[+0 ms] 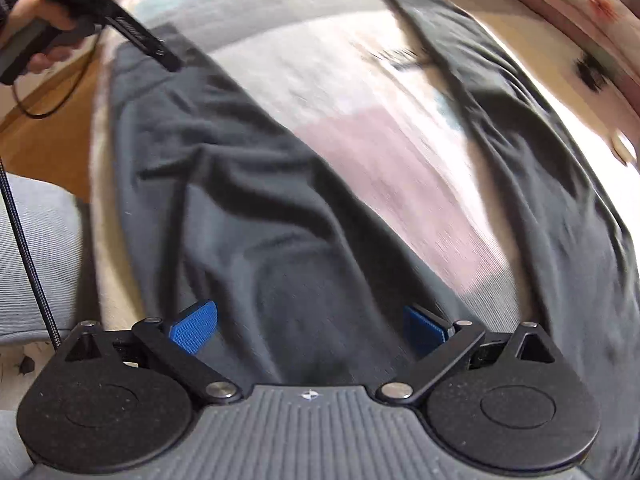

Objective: Fold clothes
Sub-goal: 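Press both open grippers along the sweatpants legs to smooth them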

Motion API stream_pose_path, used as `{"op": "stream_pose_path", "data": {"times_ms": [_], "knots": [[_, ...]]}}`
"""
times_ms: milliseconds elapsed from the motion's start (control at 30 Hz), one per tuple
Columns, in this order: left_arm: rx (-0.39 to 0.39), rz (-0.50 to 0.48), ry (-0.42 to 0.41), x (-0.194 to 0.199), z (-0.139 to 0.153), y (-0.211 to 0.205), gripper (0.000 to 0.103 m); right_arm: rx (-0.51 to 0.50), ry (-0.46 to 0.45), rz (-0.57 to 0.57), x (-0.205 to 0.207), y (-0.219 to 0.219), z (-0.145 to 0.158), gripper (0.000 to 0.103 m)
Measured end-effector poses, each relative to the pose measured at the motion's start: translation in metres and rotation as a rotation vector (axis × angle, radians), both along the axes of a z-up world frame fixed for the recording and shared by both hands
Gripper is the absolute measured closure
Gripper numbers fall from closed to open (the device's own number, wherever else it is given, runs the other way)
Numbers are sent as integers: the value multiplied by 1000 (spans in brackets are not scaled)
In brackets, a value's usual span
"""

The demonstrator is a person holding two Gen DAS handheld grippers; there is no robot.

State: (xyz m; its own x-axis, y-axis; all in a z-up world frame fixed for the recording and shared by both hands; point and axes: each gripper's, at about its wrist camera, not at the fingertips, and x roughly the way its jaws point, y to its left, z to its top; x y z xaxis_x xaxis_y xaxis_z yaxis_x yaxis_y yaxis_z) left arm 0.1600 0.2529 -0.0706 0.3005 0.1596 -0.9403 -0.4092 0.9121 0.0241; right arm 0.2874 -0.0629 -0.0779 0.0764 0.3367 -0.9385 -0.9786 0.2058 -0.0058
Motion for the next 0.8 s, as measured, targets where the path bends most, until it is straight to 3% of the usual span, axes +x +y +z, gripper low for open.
{"op": "stream_pose_path", "data": {"times_ms": [67,200,333,433,600,800], "knots": [[12,-44,22,0,-5,-6,28,24,8,73,-4,10,-2,3],[7,-39,14,-7,-7,1,24,71,25,218,-13,29,-7,0],[3,-12,20,-11,-2,6,27,28,30,182,-1,19,-2,0],[-1,-45,4,-10,2,-3,29,15,33,170,-1,22,8,1],[-19,-79,9,-12,-5,-16,27,94,84,240,-18,50,10,1],[-23,-81,23,-11,-4,-11,26,90,30,312,-17,63,-6,0]]}}
